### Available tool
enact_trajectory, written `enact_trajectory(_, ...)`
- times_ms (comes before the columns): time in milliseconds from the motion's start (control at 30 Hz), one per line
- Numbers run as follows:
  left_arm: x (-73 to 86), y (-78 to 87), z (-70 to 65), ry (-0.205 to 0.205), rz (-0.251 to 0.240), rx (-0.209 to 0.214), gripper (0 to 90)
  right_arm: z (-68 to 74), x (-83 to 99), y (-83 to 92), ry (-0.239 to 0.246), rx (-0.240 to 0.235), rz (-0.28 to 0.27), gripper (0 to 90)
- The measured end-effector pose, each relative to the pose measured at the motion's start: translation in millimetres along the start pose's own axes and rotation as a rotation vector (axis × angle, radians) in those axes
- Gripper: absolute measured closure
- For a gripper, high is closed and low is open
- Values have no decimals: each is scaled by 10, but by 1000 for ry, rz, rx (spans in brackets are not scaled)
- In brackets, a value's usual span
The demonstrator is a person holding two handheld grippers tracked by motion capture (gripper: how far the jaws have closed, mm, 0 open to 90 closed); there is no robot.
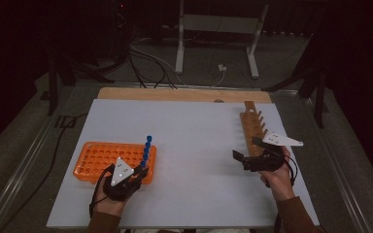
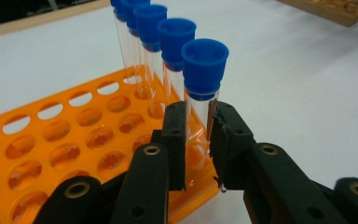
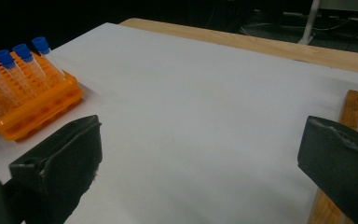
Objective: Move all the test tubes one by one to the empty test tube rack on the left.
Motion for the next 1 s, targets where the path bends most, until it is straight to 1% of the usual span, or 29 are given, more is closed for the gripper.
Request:
enact_trajectory(67, 3, -9, -4, 1, 7, 4, 778, -2, 5, 17, 3, 0, 0, 0)
enact_trajectory(167, 11, 0, -13, 6, 2, 13, 772, -15, 5, 47, 0, 3, -7, 0)
enact_trajectory(267, 17, 14, -18, 20, -10, 30, 702, -33, 5, 82, -4, 5, -16, 0)
enact_trajectory(333, -22, 62, -22, 18, -40, 37, 664, -43, 10, 103, -9, 8, -18, 0)
enact_trajectory(433, -67, 134, -21, 26, -82, 60, 593, -64, 32, 137, -10, 14, -20, 0)
enact_trajectory(467, -76, 156, -13, 29, -92, 60, 573, -71, 41, 147, -12, 16, -20, 0)
enact_trajectory(600, -126, 247, 41, 47, -144, 70, 519, -88, 87, 189, -16, 20, -23, 0)
enact_trajectory(667, -158, 283, 82, 62, -172, 73, 473, -83, 115, 204, -14, 20, -27, 0)
enact_trajectory(767, -208, 321, 168, 93, -208, 46, 383, -71, 152, 223, -17, 19, -36, 0)
enact_trajectory(900, -258, 361, 286, 113, -238, -11, 286, -65, 184, 242, 8, 43, -49, 0)
enact_trajectory(933, -263, 371, 309, 114, -242, -21, 268, -61, 189, 246, 13, 46, -54, 0)
enact_trajectory(1000, -268, 399, 376, 122, -250, -55, 233, -54, 196, 257, 21, 53, -60, 0)
Point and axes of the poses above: each handheld gripper's, and its own axes: y roughly backward along the jaws, x roughly out of its underside, z roughly to its left, the point moved 8 cm from there along -y, roughly forward along the jaws, and after that the axes turned 2 degrees about x, right-handed, at the moved point
